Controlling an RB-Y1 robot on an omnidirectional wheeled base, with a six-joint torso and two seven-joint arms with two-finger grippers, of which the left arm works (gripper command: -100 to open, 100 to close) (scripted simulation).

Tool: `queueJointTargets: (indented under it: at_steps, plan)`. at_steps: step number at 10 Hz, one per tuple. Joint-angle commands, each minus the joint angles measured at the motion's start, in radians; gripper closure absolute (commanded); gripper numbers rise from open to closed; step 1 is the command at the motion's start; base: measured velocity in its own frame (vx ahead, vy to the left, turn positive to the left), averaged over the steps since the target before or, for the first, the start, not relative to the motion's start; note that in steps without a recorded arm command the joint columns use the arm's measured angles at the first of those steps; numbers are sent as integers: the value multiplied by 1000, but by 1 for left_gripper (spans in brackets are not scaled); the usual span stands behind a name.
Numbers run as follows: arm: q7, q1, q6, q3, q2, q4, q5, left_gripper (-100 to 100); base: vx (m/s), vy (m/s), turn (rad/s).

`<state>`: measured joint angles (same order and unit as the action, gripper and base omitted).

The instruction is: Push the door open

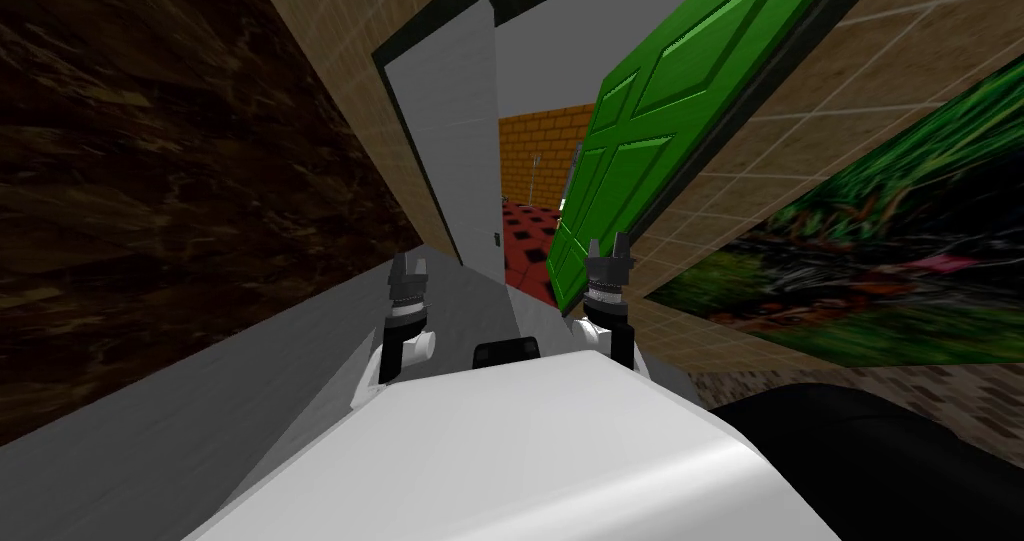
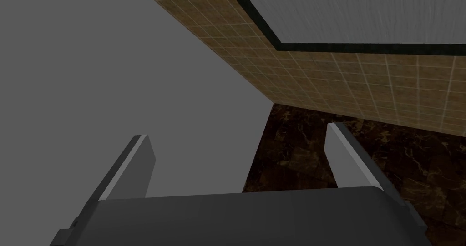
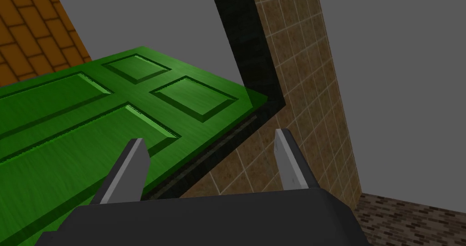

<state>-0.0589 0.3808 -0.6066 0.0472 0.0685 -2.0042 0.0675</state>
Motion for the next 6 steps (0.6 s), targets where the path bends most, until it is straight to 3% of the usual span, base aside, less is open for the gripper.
queueJointTargets:
  at_steps: [1, 6]
  plan:
    - [1, -15, -3, 2, 5, 39, -3, -100, 83, 40, -136]
    - [6, -64, -19, 3, 14, 170, -9, -100, 91, 50, -132]
